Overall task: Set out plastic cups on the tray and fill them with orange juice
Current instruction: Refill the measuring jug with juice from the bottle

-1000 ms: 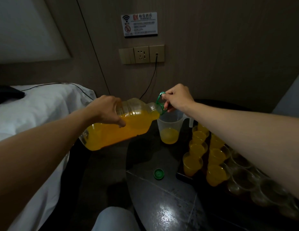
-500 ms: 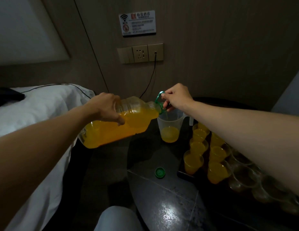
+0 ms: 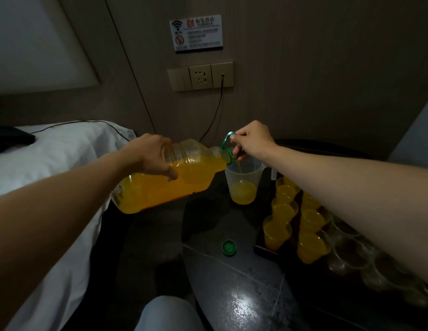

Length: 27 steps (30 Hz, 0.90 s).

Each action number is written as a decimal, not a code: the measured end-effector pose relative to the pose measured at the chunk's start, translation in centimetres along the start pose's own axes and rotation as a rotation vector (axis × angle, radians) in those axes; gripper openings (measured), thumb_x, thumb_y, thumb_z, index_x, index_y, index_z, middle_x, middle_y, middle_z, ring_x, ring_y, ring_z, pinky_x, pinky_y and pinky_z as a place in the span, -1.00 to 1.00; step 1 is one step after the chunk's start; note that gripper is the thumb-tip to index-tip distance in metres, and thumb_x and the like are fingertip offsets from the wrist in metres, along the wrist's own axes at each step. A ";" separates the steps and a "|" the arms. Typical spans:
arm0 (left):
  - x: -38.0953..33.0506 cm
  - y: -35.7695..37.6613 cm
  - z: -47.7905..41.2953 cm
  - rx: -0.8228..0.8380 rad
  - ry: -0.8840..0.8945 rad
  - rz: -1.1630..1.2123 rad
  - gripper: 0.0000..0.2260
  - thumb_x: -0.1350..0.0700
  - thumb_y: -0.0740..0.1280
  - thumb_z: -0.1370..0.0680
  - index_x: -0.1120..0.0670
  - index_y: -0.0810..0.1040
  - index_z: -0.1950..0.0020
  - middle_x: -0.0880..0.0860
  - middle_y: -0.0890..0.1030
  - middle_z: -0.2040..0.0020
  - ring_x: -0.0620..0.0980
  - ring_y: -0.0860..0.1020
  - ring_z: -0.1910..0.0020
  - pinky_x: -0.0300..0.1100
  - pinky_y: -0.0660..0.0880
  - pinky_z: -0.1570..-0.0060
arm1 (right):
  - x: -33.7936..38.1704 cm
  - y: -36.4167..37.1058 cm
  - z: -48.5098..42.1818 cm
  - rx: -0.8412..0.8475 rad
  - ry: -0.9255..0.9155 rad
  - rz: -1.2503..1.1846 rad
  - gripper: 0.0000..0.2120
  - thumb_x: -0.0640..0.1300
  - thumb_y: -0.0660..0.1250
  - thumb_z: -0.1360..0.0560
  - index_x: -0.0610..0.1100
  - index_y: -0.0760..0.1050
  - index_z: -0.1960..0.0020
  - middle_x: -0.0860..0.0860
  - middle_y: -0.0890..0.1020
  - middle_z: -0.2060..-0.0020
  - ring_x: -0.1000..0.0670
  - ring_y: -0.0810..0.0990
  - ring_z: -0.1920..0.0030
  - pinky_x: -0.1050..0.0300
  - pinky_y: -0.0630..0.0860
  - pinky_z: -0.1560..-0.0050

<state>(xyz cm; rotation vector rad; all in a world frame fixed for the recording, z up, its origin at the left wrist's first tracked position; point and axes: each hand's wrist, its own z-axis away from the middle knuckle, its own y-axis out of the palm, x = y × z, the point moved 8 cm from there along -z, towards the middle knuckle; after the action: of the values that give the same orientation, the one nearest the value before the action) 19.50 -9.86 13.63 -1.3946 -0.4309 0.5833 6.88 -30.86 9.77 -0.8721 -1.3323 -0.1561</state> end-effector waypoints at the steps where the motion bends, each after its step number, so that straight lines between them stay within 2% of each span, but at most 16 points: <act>1: 0.0 0.0 0.0 0.001 0.001 0.000 -0.48 -0.09 0.59 -0.33 0.03 0.50 -0.18 0.04 0.55 0.00 0.00 0.52 0.05 -0.12 0.54 0.06 | 0.0 0.0 0.0 -0.002 0.000 0.001 -0.85 -0.18 0.35 -0.63 -0.25 0.65 -0.07 -0.13 0.71 0.29 0.01 0.72 0.32 0.12 0.69 0.28; 8: 0.0 -0.3 0.0 0.011 0.002 -0.008 -0.50 -0.08 0.60 -0.32 0.01 0.49 -0.16 0.04 0.54 0.00 0.01 0.52 0.04 -0.05 0.58 -0.01 | -0.2 0.1 0.0 0.002 0.006 -0.013 -0.84 -0.18 0.35 -0.63 -0.24 0.65 -0.09 -0.13 0.71 0.29 0.01 0.73 0.31 0.15 0.67 0.30; 11: 0.0 -0.3 0.0 0.015 -0.001 0.001 -0.52 -0.07 0.60 -0.32 0.01 0.49 -0.13 0.03 0.54 0.02 -0.01 0.52 0.07 -0.08 0.56 0.04 | -0.3 0.2 -0.1 0.004 0.009 -0.012 -0.85 -0.18 0.35 -0.62 -0.23 0.66 -0.07 -0.12 0.71 0.29 0.02 0.72 0.33 0.19 0.65 0.33; 16: 0.2 -0.3 -0.2 0.019 -0.007 -0.012 -0.46 -0.08 0.60 -0.32 0.01 0.50 -0.20 0.03 0.54 0.00 0.01 0.52 0.02 -0.09 0.55 0.03 | -0.4 0.4 -0.3 -0.002 0.009 -0.011 -0.86 -0.18 0.35 -0.63 -0.22 0.66 -0.04 -0.11 0.70 0.31 0.04 0.72 0.34 0.16 0.67 0.31; 20: 0.3 -0.3 -0.2 0.026 -0.009 -0.011 -0.52 -0.07 0.61 -0.32 -0.03 0.45 -0.10 0.01 0.51 0.04 -0.05 0.48 0.10 -0.17 0.43 0.19 | -0.4 0.4 -0.3 -0.005 0.009 -0.010 -0.86 -0.18 0.35 -0.63 -0.22 0.66 -0.02 -0.11 0.71 0.30 0.02 0.73 0.32 0.18 0.67 0.31; 27: 0.6 0.0 -0.2 0.040 -0.006 0.017 -0.55 -0.06 0.60 -0.33 -0.03 0.46 -0.07 0.02 0.53 0.06 -0.03 0.50 0.10 -0.14 0.48 0.13 | -0.1 0.5 -0.3 0.005 -0.001 -0.010 -0.86 -0.18 0.34 -0.63 -0.23 0.65 -0.05 -0.11 0.71 0.29 0.03 0.72 0.32 0.18 0.67 0.30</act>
<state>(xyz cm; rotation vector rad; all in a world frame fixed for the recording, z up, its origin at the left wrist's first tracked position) 20.08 -9.70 13.59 -1.3594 -0.4103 0.6075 7.30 -30.76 9.44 -0.8610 -1.3372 -0.1599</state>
